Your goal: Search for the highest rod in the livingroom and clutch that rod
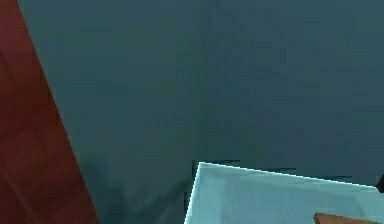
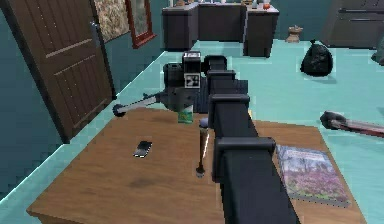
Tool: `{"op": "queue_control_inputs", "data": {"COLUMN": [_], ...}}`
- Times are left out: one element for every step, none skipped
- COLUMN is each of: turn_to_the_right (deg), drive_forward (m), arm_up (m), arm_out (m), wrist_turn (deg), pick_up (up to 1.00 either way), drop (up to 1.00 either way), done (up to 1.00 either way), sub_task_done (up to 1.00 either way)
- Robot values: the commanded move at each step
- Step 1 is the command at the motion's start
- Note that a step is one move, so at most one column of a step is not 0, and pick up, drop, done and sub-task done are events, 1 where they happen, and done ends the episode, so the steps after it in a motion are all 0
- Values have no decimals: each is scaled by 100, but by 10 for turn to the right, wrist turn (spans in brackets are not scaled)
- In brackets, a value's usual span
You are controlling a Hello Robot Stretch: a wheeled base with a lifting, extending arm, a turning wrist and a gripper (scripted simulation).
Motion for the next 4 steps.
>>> {"op": "queue_control_inputs", "data": {"turn_to_the_right": [0, 0, 0, 0], "drive_forward": [0, 0, 0, 0], "arm_up": [0, 0, -10, 0], "arm_out": [0, 0, 0, 0], "wrist_turn": [450, 240, 0, 0], "pick_up": [0, 0, 0, 100], "drop": [0, 0, 0, 0], "done": [0, 0, 0, 0], "sub_task_done": [0, 0, 0, 0]}}
